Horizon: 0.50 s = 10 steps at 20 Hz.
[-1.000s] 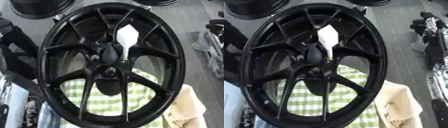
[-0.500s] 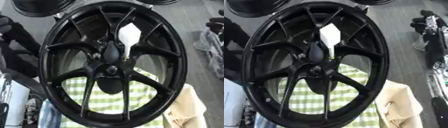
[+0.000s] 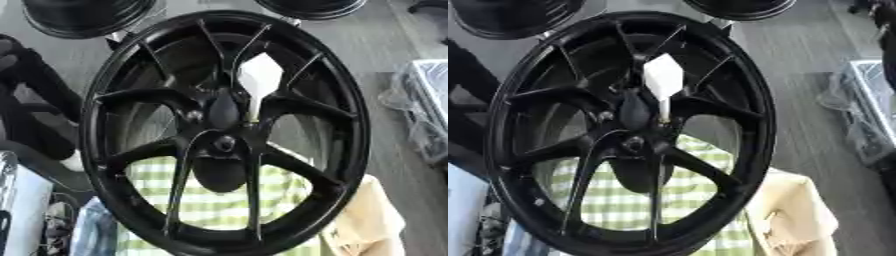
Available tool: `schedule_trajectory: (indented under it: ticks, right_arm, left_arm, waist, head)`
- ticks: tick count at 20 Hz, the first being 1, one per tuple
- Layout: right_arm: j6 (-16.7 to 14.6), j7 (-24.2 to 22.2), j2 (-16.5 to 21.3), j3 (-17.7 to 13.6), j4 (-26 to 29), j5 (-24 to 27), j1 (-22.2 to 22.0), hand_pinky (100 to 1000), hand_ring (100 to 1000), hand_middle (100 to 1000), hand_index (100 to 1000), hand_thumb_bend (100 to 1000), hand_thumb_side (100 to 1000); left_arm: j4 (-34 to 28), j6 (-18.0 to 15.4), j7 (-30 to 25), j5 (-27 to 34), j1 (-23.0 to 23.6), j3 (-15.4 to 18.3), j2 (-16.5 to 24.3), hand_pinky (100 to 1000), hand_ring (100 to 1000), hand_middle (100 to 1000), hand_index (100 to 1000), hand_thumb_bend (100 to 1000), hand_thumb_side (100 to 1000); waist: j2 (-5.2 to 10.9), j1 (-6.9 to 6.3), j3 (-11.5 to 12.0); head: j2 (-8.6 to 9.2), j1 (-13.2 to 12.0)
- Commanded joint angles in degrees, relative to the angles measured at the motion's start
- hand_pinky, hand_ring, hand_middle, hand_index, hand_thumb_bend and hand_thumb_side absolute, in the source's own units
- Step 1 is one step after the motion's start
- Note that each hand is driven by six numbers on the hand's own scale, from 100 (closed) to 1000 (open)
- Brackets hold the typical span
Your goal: Pull the pin out of the wheel hub.
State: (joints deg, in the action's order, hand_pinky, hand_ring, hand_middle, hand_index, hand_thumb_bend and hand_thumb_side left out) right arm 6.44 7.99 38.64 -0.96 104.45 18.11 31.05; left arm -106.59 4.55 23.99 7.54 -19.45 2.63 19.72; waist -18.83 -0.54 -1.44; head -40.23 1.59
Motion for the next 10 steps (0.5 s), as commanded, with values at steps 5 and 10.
schedule_trajectory:
  ticks: [5, 10]
  right_arm:
    - [2.4, -6.3, 9.6, 6.4, 1.9, 0.6, 12.5, 911, 827, 775, 866, 100, 570]
    - [2.7, -14.6, 9.8, 12.3, 3.7, -2.7, 23.1, 902, 834, 781, 878, 100, 332]
  left_arm:
    - [-0.4, 0.0, 0.6, -0.4, 0.8, 0.8, 2.7, 722, 702, 689, 776, 296, 742]
    - [-0.2, 0.1, 0.6, -0.2, 1.8, 0.6, 3.5, 721, 702, 688, 772, 297, 744]
  waist:
    - [2.05, 0.58, -0.3]
    - [2.58, 1.2, -0.7]
  head:
    - [-0.7, -0.3]
    - [-1.11, -0.7]
